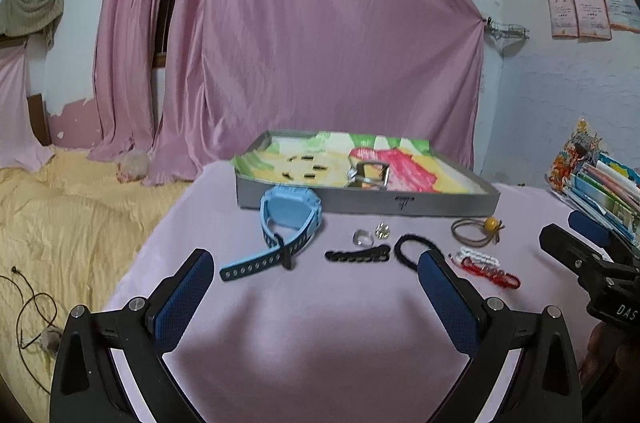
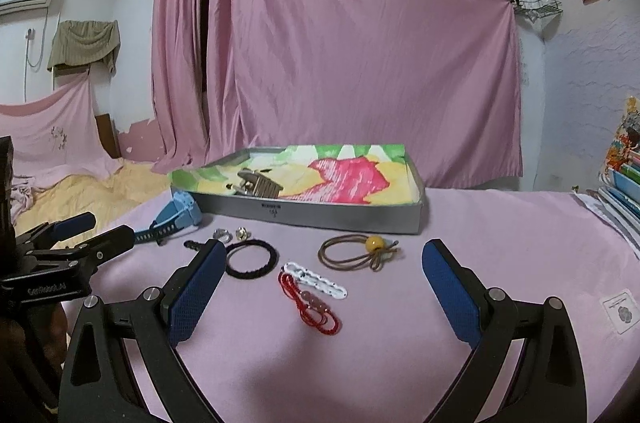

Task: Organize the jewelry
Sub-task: 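Withdraw both grippers from the tray back over the table, then grasp the blue smartwatch with the left gripper while the right gripper grasps the red beaded bracelet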

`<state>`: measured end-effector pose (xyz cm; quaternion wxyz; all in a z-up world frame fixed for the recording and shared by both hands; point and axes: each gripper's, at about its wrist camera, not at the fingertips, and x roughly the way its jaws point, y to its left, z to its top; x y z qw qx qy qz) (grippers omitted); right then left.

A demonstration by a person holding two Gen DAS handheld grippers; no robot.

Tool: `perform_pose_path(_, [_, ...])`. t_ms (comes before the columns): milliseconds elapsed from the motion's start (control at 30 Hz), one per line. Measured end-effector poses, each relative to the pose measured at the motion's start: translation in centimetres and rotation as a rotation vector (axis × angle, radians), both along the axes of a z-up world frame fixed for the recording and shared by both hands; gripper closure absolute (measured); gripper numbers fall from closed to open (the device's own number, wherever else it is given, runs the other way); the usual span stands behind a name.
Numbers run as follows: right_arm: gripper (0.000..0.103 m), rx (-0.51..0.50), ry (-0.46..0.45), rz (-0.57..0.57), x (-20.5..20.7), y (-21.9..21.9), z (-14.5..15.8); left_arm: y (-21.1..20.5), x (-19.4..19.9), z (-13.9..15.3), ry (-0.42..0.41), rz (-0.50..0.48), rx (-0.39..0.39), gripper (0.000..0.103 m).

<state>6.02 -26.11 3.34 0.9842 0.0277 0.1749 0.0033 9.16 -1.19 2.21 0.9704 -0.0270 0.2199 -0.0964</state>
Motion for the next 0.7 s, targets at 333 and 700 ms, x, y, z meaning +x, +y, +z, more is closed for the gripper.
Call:
perform_pose_path(333, [0.007,0.024,0.174,0.039,2.2,0.0,-1.3,-0.1,2.2,-1.1,0.153,-0.021,0.036,0.001])
perform_pose_path(700, [0.038,0.01,0.357,0.071,4.9,0.2,-2.6,0.6,5.5,-0.6,0.281,-0.023,0.053,0.001])
